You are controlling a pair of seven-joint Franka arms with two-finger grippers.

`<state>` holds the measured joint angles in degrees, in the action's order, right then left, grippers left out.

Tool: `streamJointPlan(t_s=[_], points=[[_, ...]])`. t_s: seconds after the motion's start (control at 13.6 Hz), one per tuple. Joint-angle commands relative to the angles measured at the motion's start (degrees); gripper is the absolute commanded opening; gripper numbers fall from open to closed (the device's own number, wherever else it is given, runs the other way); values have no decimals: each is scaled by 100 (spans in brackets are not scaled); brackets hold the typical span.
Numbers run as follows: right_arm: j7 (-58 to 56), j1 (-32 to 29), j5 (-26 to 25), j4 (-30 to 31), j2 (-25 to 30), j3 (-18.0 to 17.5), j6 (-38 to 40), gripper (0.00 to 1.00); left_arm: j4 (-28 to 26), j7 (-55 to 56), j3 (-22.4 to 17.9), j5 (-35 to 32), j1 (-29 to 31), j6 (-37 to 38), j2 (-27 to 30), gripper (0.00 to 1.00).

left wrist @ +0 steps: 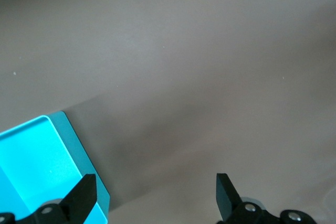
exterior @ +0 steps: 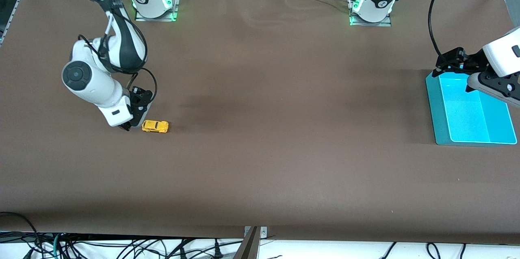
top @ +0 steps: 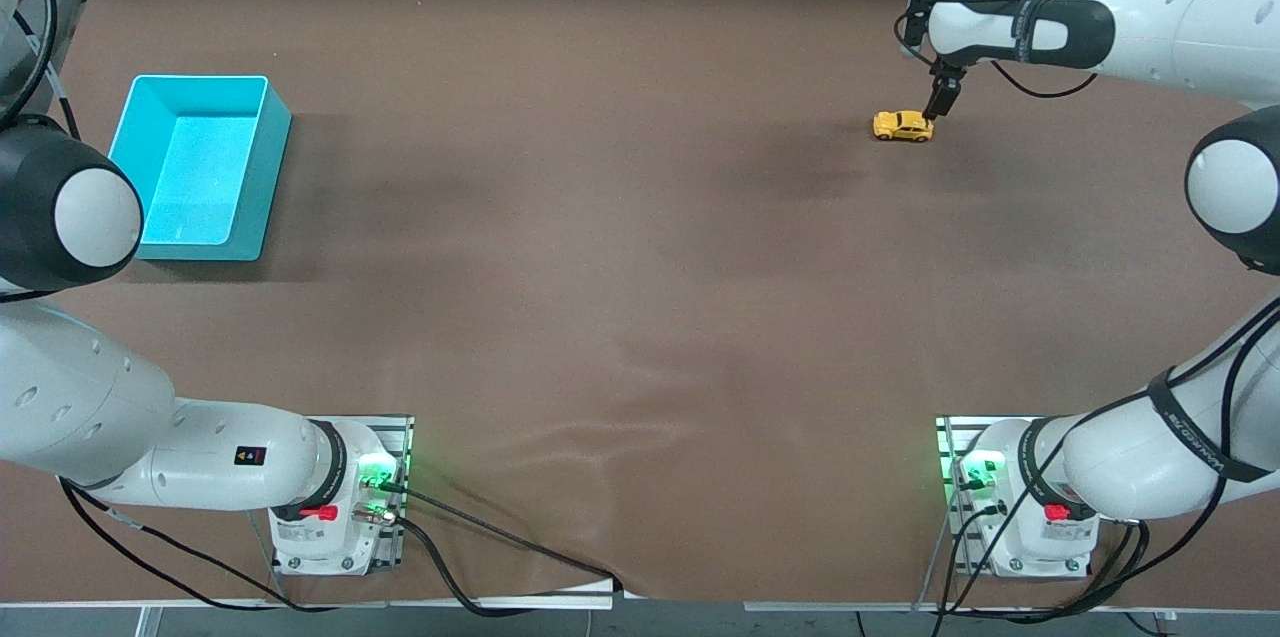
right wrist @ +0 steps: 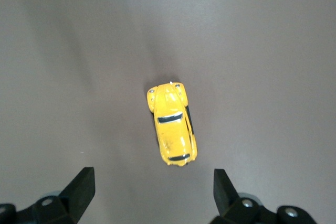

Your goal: Wind and store yellow beetle car

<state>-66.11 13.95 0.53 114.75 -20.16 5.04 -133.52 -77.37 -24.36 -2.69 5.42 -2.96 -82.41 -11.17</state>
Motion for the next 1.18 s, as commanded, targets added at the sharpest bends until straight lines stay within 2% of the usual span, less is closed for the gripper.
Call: streamJointPlan(t_s=[0.0,0.22,0.52,0.74,1.1], points=[[-559,-59,17,100,-268,-125,-602,100,47,-324,31,-137,23,76,-8,100],[-780,-112,26,83,-681,-135,-1174,100,47,-516,31,-146,15,76,-8,100],[-859,-112,44,100,-779,-143,-1360,100,56,-1245,22,-164,6,67,-25,100],[-851,-112,44,284,-831,-178,-1737,97,56,-2026,75,-541,-21,67,-34,100],[-824,-112,52,452,-823,-205,-1976,60,64,-2836,75,-568,-12,49,-95,100]])
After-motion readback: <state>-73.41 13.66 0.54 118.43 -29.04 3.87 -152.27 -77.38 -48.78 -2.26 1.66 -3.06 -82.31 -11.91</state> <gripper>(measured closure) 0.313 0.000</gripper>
